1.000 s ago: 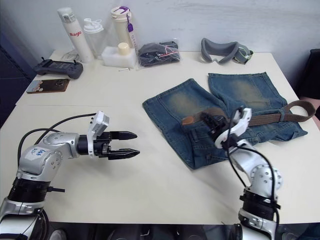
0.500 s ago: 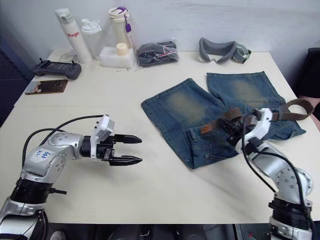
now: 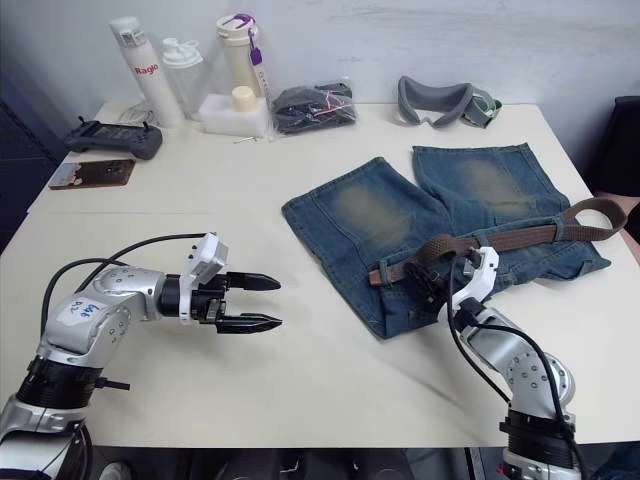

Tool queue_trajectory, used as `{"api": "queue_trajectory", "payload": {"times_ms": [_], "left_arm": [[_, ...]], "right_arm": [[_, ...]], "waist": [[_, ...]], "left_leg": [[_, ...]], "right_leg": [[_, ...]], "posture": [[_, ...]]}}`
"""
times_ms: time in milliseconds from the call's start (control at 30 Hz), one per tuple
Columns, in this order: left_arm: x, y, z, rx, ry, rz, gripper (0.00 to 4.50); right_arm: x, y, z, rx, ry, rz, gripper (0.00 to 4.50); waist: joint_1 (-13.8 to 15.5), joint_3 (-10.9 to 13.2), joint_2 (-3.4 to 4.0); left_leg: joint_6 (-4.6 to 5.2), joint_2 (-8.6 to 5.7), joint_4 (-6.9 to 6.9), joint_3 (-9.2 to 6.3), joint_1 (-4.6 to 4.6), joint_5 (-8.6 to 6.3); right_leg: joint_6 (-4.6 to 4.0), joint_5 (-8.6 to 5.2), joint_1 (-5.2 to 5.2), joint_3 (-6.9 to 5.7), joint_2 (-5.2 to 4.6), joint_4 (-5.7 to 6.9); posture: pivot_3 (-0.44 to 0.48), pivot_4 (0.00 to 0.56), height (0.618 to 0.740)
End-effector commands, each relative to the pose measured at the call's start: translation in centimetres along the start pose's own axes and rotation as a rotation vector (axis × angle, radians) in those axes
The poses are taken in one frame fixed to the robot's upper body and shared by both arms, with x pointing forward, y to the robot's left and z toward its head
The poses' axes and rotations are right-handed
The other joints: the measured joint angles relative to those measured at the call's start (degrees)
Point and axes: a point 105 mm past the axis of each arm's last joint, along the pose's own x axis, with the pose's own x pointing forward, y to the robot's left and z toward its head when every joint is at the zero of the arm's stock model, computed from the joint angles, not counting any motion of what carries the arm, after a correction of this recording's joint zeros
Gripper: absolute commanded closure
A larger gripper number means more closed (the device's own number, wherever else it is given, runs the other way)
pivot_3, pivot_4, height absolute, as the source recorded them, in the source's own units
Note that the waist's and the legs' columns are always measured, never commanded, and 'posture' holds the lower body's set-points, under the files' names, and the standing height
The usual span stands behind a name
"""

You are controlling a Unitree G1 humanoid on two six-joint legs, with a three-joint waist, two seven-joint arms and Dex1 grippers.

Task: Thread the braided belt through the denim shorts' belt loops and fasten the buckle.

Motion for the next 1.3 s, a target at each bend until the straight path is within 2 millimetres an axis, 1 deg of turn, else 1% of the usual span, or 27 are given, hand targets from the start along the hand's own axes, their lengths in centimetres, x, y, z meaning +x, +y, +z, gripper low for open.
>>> {"api": "queue_trajectory", "payload": {"times_ms": [33, 67, 133, 167, 233, 300, 333, 367, 400, 467, 533, 600, 667, 800, 900, 1000, 1100, 1200, 1300], "left_arm": [[0.2, -0.5, 0.4, 0.025, -0.010, -0.015, 0.00], [0.3, -0.5, 0.4, 0.023, -0.010, -0.014, 0.00], [0.5, -0.4, 0.4, 0.019, -0.009, -0.011, 0.00], [0.6, -0.4, 0.4, 0.014, -0.010, -0.009, 0.00], [1.2, -0.4, 0.3, -0.012, -0.020, -0.009, 0.00], [2.2, -0.6, 0.5, -0.058, -0.043, -0.029, 0.00], [2.7, -0.6, 0.6, -0.086, -0.052, -0.035, 0.00], [3.2, -0.4, 0.6, -0.123, -0.057, -0.032, 0.00], [3.6, -0.3, 0.7, -0.149, -0.059, -0.027, 0.00], [4.5, 0.4, 1.2, -0.192, -0.089, 0.000, 0.00], [5.4, 1.4, 1.9, -0.237, -0.123, 0.042, 0.00], [5.9, 2.2, 2.2, -0.288, -0.143, 0.065, 0.00], [6.7, 2.4, 2.6, -0.293, -0.157, 0.057, 0.00], [8.2, 3.1, 3.6, -0.273, -0.189, 0.060, 0.00], [9.6, 3.7, 3.8, -0.265, -0.193, 0.060, 0.00], [10.8, 4.6, 3.6, -0.251, -0.181, 0.084, 0.00], [11.8, 5.0, 3.5, -0.239, -0.170, 0.088, 0.00], [12.8, 5.4, 2.9, -0.237, -0.136, 0.104, 0.00], [13.5, 6.2, 2.2, -0.233, -0.100, 0.150, 0.00]], "right_arm": [[1.6, 1.4, -3.6, 0.030, 0.090, 0.047, 4.42], [1.8, 1.8, -4.2, 0.023, 0.108, 0.060, 4.42], [1.9, 2.9, -5.3, 0.062, 0.125, 0.100, 3.65], [1.7, 3.5, -5.4, 0.084, 0.123, 0.131, 3.35], [0.8, 3.7, -4.8, 0.073, 0.102, 0.148, 2.35], [-0.2, 2.9, -3.7, 0.006, 0.076, 0.103, 1.42], [-0.7, 2.6, -3.2, -0.012, 0.064, 0.088, 0.84], [-1.3, 2.4, -2.6, -0.017, 0.049, 0.083, 0.48], [-1.7, 2.4, -2.2, -0.017, 0.040, 0.083, 0.48], [-3.2, 2.5, -1.4, -0.065, 0.049, 0.091, 0.48], [-4.7, 2.5, -0.9, -0.162, 0.081, 0.080, 0.48], [-5.5, 2.6, -0.3, -0.227, 0.093, 0.077, 0.48], [-6.0, 2.8, 0.4, -0.289, 0.086, 0.075, 0.48], [-6.1, 3.0, 0.9, -0.359, 0.084, 0.064, 0.48], [-5.9, 3.2, 0.5, -0.386, 0.095, 0.065, 0.48], [-5.7, 3.4, 0.2, -0.395, 0.090, 0.064, 0.48], [-5.7, 3.4, 0.1, -0.395, 0.081, 0.061, 0.48], [-5.8, 3.4, 0.0, -0.399, 0.077, 0.053, 0.48], [-6.0, 3.4, -0.1, -0.398, 0.070, 0.049, 0.48]], "waist": [[-0.34, -0.09, -0.14], [-0.54, -0.14, -0.22], [-0.85, -0.18, -0.29], [-0.90, -0.18, -0.29], [-0.85, -0.17, -0.27], [-0.68, -0.13, -0.21], [-0.51, -0.13, -0.21], [-0.29, -0.13, -0.22], [0.29, -0.13, -0.22], [0.98, -0.11, -0.17], [1.33, -0.10, -0.17], [1.42, -0.10, -0.19], [1.17, -0.10, -0.19], [0.73, -0.10, -0.20], [0.82, -0.09, -0.20], [0.80, -0.09, -0.21], [0.83, -0.08, -0.22], [0.89, -0.08, -0.23], [0.92, -0.08, -0.23]], "left_leg": [[-0.01, 0.01, -0.01, 0.00, 0.01, 0.00], [-0.03, 0.02, -0.03, -0.01, 0.03, 0.00], [-0.06, 0.03, -0.07, -0.02, 0.05, 0.00], [-0.07, 0.04, -0.08, -0.02, 0.05, 0.00], [-0.09, 0.04, -0.15, -0.03, 0.05, 0.00], [-0.10, 0.03, -0.16, -0.04, 0.02, -0.01], [-0.09, 0.03, -0.15, -0.03, 0.02, -0.02], [-0.08, 0.02, -0.14, -0.02, 0.01, -0.03], [-0.07, 0.02, -0.09, -0.02, 0.00, -0.04], [-0.07, 0.00, -0.05, -0.04, -0.02, -0.04], [-0.07, -0.03, -0.04, -0.02, -0.03, -0.04], [-0.04, -0.04, -0.01, -0.01, -0.05, -0.04], [-0.04, -0.04, -0.01, 0.01, -0.04, -0.04], [-0.08, -0.01, -0.01, 0.00, -0.03, -0.02], [-0.10, -0.02, 0.02, 0.00, -0.04, 0.00], [-0.09, -0.02, 0.03, 0.02, -0.05, -0.01], [-0.10, -0.02, 0.03, 0.01, -0.05, -0.01], [-0.10, -0.02, 0.03, 0.01, -0.05, -0.01], [-0.10, -0.02, 0.03, 0.01, -0.05, 0.00]], "right_leg": [[0.00, 0.00, 0.00, 0.00, 0.00, 0.00], [-0.01, -0.01, 0.00, 0.00, 0.01, 0.01], [-0.03, -0.02, 0.00, 0.00, 0.01, 0.02], [-0.05, -0.03, 0.00, 0.00, 0.01, 0.02], [-0.11, -0.06, -0.03, -0.01, 0.01, 0.02], [-0.13, -0.08, -0.03, -0.03, 0.00, 0.01], [-0.13, -0.07, -0.02, -0.03, -0.01, -0.01], [-0.12, -0.07, -0.02, -0.02, -0.03, -0.02], [-0.10, -0.06, 0.00, -0.02, -0.03, -0.02], [-0.07, -0.04, 0.02, -0.05, -0.06, -0.04], [-0.02, -0.02, 0.03, -0.06, -0.11, -0.06], [0.02, 0.00, 0.04, -0.07, -0.08, -0.09], [0.04, -0.01, 0.02, -0.04, -0.03, -0.08], [0.05, -0.02, 0.02, -0.04, 0.06, -0.04], [0.09, 0.00, 0.03, -0.05, 0.05, -0.04], [0.11, 0.01, 0.04, -0.04, 0.05, -0.06], [0.11, 0.00, 0.03, -0.04, 0.06, -0.06], [0.12, 0.00, 0.04, -0.04, 0.05, -0.07], [0.11, 0.00, 0.04, -0.04, 0.05, -0.07]], "posture": [[0.000, 0.150, 0.738], [0.000, 0.150, 0.738], [0.000, 0.150, 0.738], [0.000, 0.150, 0.738], [0.000, 0.150, 0.738], [0.000, 0.150, 0.738], [0.000, 0.150, 0.738], [0.000, 0.150, 0.738], [0.000, 0.150, 0.738], [0.000, 0.150, 0.738], [0.000, 0.150, 0.738], [0.000, 0.150, 0.738], [0.000, 0.150, 0.738], [0.000, 0.150, 0.738], [0.000, 0.150, 0.738], [0.000, 0.150, 0.738], [0.000, 0.150, 0.738], [0.000, 0.150, 0.738], [0.000, 0.150, 0.738]]}}
